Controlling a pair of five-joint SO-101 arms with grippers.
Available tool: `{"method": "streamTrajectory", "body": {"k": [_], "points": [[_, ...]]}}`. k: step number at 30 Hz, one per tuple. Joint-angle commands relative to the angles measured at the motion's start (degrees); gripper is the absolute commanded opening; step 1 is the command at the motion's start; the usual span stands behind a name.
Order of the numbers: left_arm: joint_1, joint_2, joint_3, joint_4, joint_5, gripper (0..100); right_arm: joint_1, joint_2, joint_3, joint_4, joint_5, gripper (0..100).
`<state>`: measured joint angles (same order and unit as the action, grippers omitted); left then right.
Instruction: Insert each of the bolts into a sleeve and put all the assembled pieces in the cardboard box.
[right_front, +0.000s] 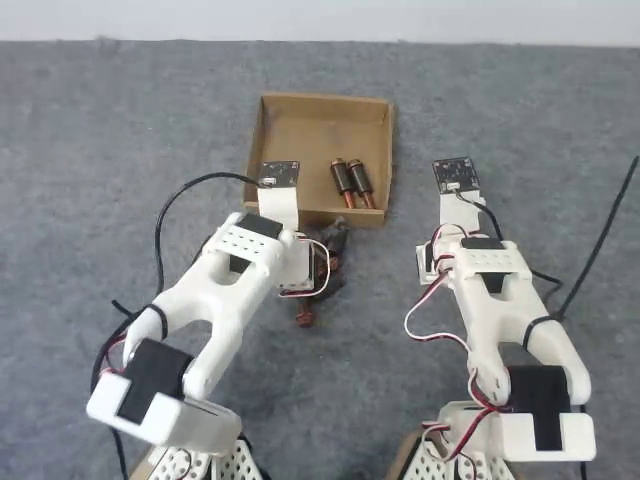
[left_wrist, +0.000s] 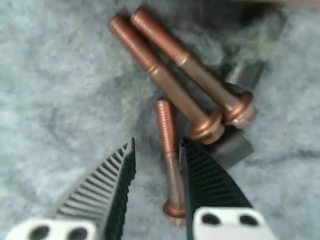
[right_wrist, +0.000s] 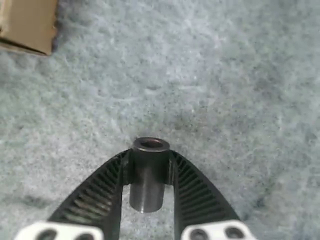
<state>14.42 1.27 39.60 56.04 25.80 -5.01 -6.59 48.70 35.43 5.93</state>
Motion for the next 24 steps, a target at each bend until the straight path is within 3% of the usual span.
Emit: {"method": "streamTrajectory", "body": {"k": [1,8,13,19,24], "points": [[0.00,3.52,-0.84,-5.10,0.62,13,0.57,-3.38,-0.44,-0.57,0.97,0.6],[-0.35,8.26,-5.58,-0.09,0.44,13,0.57,-3.38,-0.44,-0.75,0.97,0.6],[0.09,8.35,-5.58,1.23,-0.97,1,0.57,-3.38,-0.44,-0.92,0.97,0.6],[-0.44,4.31,-5.76,6.51,-14.07,1,0.57,-3.38,-0.44,-1.01,0.97,0.6],[-5.27,-2.46,-6.02,9.67,-36.22,1,0.48,-3.30,-0.44,-1.10,0.97,0.6]]}}
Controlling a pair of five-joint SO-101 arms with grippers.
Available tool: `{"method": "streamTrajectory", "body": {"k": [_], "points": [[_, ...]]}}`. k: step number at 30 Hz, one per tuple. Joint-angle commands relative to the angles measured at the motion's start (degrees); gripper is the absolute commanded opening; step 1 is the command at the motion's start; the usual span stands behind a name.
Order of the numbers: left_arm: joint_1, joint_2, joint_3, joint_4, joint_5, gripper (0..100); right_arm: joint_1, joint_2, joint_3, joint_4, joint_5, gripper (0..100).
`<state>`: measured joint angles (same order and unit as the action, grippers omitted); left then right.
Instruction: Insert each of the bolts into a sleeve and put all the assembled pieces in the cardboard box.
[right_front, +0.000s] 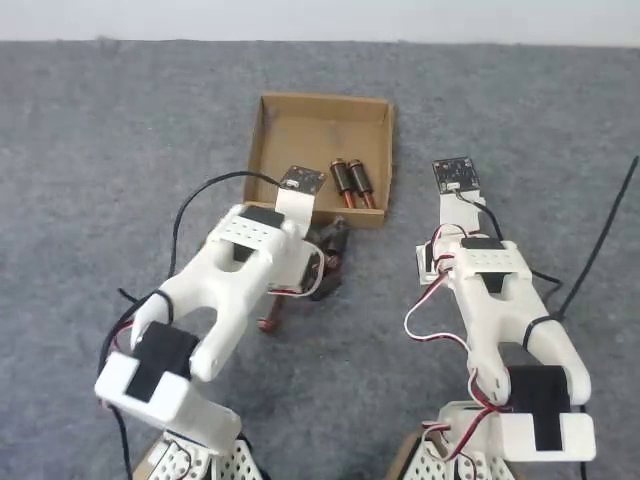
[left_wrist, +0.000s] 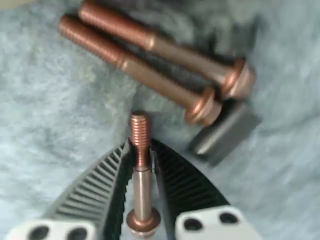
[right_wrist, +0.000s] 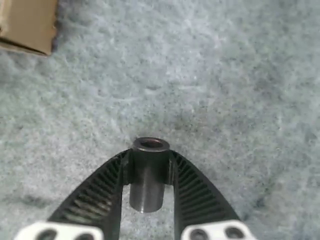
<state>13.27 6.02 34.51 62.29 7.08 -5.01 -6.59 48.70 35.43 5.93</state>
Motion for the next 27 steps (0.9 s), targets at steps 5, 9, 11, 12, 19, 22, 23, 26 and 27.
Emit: {"method": "streamTrajectory", "body": {"k": [5,9,11,12,19,22,23,26,27], "points": [[-5.71,-15.30,2.42,5.80,-32.97,1,0.48,-3.30,-0.44,-1.10,0.97,0.6],[-3.25,-19.60,8.75,6.77,-46.95,1,0.48,-3.30,-0.44,-1.10,0.97,0.6],[-2.55,-20.75,10.86,6.42,-48.35,1,0.48,-3.30,-0.44,-1.10,0.97,0.6],[-2.46,-20.92,11.21,6.42,-48.44,1,0.48,-3.30,-0.44,-1.10,0.97,0.6],[-4.92,-21.45,10.24,6.77,-38.33,20,0.40,-2.33,-0.44,-1.10,0.97,0.6],[-5.98,-21.98,7.52,7.03,-32.35,18,0.13,-1.27,-0.79,-1.10,0.97,0.6],[-6.33,-22.68,6.64,7.47,-30.07,16,-0.13,-1.19,-0.79,-1.10,0.97,0.6],[-5.80,-26.99,5.67,10.73,-25.14,7,-0.40,-1.10,-0.79,-1.10,0.97,0.6],[-4.75,-28.84,5.67,12.75,-24.44,4,-0.40,-1.10,-0.79,-1.10,0.97,0.6]]}}
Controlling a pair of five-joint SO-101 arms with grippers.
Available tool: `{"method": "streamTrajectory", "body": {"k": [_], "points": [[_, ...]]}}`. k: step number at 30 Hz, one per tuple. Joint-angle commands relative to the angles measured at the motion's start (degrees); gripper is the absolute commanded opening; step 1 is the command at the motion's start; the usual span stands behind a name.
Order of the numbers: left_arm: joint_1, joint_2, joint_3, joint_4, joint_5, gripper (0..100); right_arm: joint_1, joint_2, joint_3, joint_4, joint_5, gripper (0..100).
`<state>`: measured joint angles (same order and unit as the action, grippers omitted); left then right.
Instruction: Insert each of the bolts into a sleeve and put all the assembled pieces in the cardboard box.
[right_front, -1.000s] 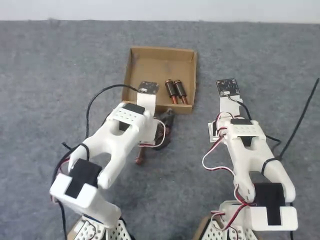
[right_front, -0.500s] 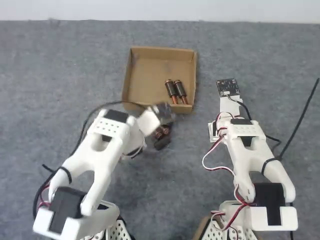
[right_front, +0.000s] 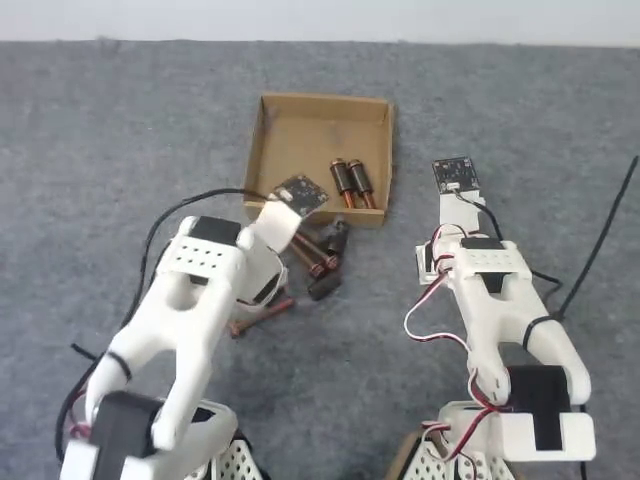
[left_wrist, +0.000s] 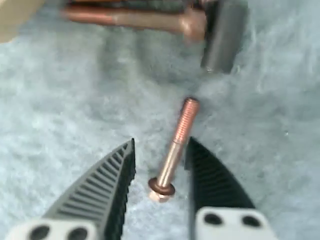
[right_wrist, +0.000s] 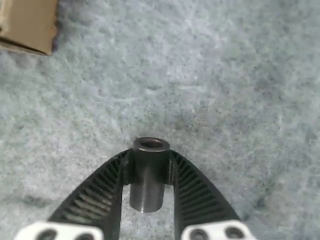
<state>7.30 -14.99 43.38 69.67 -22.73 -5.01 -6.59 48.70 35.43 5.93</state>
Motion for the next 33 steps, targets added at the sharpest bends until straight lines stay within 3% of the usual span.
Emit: {"method": "streamTrajectory", "body": {"k": [1,4,7,17,25,28,33], "points": [[2.46,-9.67,-3.12,7.56,5.36,1,-0.40,-1.10,-0.79,-1.10,0.97,0.6],[6.51,-15.74,-0.66,15.74,5.36,1,-0.40,-1.10,-0.79,-1.10,0.97,0.6],[10.37,-21.54,4.70,17.23,5.27,1,-0.48,-1.01,-0.79,-1.10,0.97,0.6],[3.43,-27.16,18.51,4.57,5.54,1,-0.48,-0.92,-0.79,-1.10,0.97,0.6],[2.37,-27.16,27.74,-2.29,-0.09,1,-0.48,-0.75,-0.79,-1.54,0.97,0.6],[2.02,-27.16,27.91,-2.81,0.00,1,-0.48,-0.66,-0.79,-1.98,0.97,0.6],[0.88,-27.08,32.31,-10.37,2.90,1,-0.48,-0.66,-0.79,-1.89,0.97,0.6]]}}
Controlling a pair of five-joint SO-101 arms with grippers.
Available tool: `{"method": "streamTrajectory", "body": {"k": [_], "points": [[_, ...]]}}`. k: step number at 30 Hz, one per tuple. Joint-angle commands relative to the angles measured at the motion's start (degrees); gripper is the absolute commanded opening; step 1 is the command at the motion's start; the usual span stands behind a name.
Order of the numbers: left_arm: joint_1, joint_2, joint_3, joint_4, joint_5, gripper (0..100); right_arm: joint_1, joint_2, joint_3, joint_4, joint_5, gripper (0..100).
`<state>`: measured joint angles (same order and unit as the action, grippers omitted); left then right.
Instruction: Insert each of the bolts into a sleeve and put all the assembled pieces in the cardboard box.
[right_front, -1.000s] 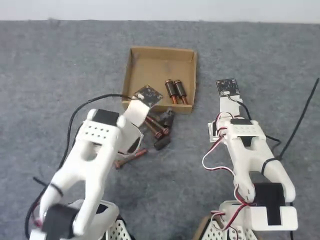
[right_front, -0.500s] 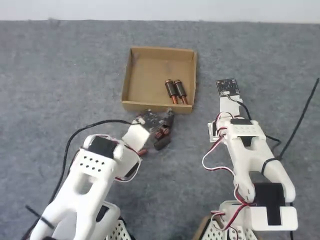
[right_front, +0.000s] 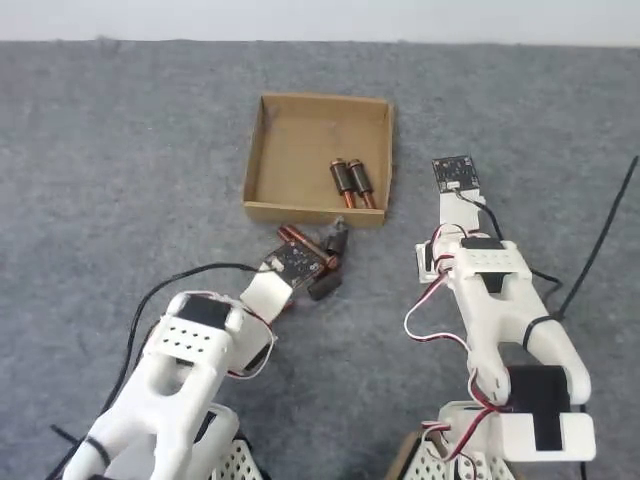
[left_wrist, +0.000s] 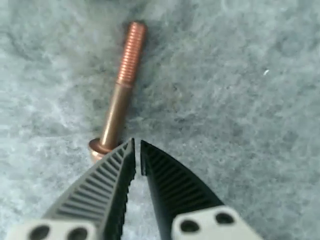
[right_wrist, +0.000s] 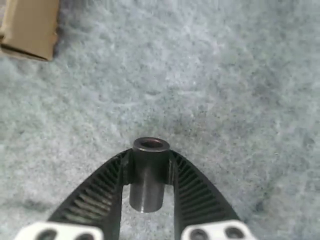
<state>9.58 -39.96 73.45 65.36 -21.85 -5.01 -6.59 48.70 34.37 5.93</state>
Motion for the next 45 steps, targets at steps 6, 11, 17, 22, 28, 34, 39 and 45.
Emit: {"method": "streamTrajectory", "body": {"k": [6,11,17,22,28,34,39,45], "points": [[-6.51,-2.11,1.80,-6.42,2.29,1,-0.48,-0.66,-0.79,-0.75,0.97,0.6],[-6.68,-2.02,1.80,-6.59,2.37,1,-0.48,-0.75,-0.53,-0.75,0.97,0.6],[-6.77,4.04,-1.01,-7.12,2.99,1,-0.48,-0.75,-0.44,-0.66,0.97,0.6],[-6.77,18.11,-9.54,-8.70,10.99,1,-0.48,-0.75,-0.44,-0.66,0.97,0.6],[-6.77,23.56,-14.46,-8.79,14.95,1,-0.48,-0.75,-0.44,-0.66,0.97,0.6],[-6.77,21.27,-17.36,-8.88,22.77,1,-0.48,-0.75,-0.44,-0.66,0.97,0.6],[-6.77,23.03,-17.36,-14.77,29.98,1,-0.48,-0.75,-0.44,-0.66,0.97,0.6],[-6.86,28.22,-17.80,-21.45,35.16,1,-0.48,-0.66,-0.44,-0.66,0.97,0.6]]}}
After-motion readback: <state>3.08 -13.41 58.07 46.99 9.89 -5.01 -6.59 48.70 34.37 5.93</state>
